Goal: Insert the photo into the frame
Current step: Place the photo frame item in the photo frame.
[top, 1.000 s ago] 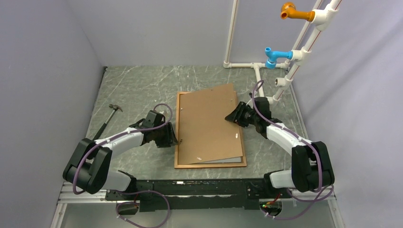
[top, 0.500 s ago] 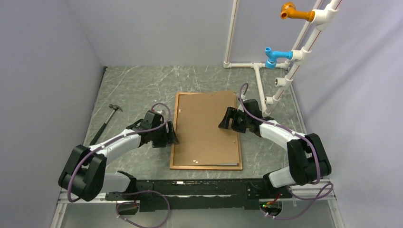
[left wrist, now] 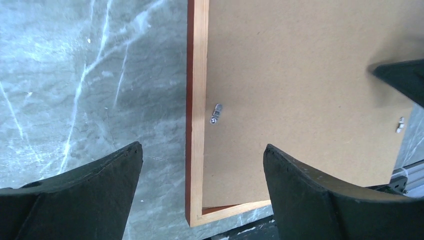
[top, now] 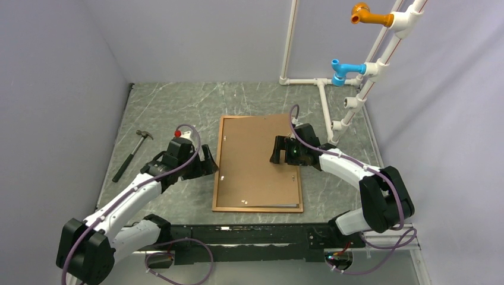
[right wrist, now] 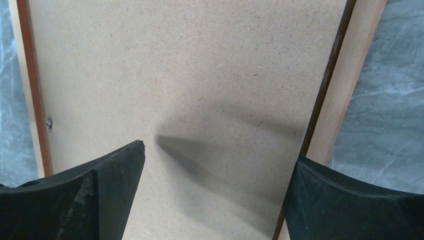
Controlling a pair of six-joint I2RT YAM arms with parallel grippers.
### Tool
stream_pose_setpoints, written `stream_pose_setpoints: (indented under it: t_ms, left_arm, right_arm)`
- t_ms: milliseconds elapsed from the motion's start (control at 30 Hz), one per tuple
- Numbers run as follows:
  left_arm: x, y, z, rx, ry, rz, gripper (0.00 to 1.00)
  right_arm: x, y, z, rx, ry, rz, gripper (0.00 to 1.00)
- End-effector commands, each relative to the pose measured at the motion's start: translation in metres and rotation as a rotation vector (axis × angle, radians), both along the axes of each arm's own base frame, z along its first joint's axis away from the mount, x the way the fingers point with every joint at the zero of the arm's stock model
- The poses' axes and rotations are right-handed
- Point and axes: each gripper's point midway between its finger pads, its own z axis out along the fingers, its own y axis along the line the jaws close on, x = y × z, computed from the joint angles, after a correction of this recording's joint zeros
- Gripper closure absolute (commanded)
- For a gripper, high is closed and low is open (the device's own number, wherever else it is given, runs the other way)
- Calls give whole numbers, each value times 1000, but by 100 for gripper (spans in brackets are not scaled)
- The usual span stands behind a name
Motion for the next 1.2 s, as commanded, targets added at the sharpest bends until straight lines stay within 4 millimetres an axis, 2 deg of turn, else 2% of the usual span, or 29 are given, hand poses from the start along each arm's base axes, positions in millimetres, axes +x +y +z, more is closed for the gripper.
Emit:
stream_pose_setpoints:
  t_ms: [0,400,733,967,1167]
  left_arm:
    - [8,4,28,3,-75,26,6]
    - [7,4,26,3,-63,25,7]
    - [7,1,30,-12,-77,14,7]
    - [7,-2,31,-34,-94,2,7]
    - [7,-5,10,-34,-46,4,10]
  right_arm:
    - [14,-2,19,-61,-71,-13,0]
    - [13,-18,30,-138,-74,-71,0]
    - [12,-24,42,-163,-80,-82,0]
    - [8,-50,22,-217,-20,-145,1]
    - [1,-70,-8,-272,67,-165,3]
